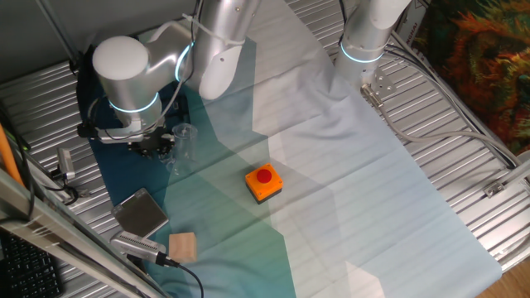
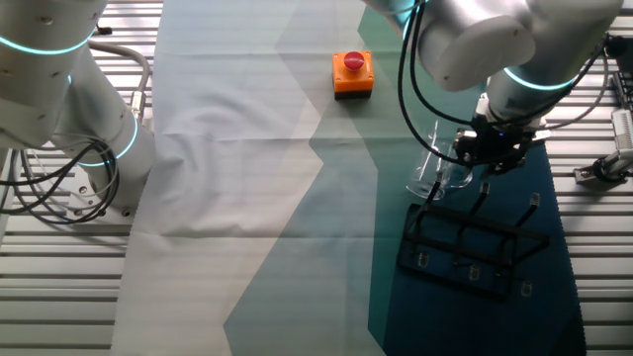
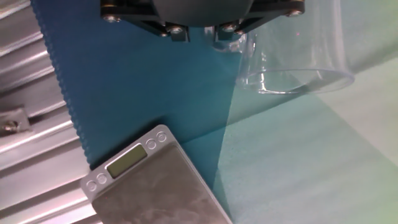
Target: Take the cup off the cup rack
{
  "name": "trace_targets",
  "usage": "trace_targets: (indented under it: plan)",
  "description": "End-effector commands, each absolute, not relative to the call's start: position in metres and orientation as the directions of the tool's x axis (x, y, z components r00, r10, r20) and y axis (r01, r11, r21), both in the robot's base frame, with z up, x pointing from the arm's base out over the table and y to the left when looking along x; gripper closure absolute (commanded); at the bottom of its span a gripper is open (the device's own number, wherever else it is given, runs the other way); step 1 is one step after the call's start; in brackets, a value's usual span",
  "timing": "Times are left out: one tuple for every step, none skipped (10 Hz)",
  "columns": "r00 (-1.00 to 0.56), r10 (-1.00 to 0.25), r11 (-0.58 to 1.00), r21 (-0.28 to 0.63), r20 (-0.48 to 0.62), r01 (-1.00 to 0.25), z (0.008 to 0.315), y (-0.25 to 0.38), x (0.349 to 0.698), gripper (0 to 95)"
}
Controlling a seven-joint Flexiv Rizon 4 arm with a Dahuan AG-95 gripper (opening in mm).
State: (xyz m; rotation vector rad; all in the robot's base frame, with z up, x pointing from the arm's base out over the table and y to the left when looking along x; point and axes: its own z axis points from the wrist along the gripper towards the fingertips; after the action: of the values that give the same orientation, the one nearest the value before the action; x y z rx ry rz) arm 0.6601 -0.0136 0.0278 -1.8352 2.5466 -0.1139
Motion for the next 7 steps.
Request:
trace_targets:
  plan:
    - [-0.289, -0.956, 0.287, -0.041, 0.052, -0.957, 0.0269, -0.0135, 0.6602, 76.0]
    - [-0.283, -0.958, 0.281, -0.034, 0.049, -0.959, 0.0269, -0.0135, 0.6602, 76.0]
    - [-0.276, -0.96, 0.275, -0.026, 0.043, -0.961, 0.0269, -0.0135, 0.6602, 76.0]
    - [-0.272, -0.961, 0.272, -0.022, 0.039, -0.962, 0.0269, -0.0135, 0.6602, 76.0]
    - [-0.263, -0.964, 0.263, -0.016, 0.036, -0.965, 0.0269, -0.0135, 0.6602, 76.0]
    - [-0.253, -0.967, 0.253, -0.012, 0.036, -0.967, 0.0266, -0.0136, 0.6603, 76.0]
    - [-0.246, -0.969, 0.246, -0.011, 0.035, -0.969, 0.0263, -0.0137, 0.6604, 76.0]
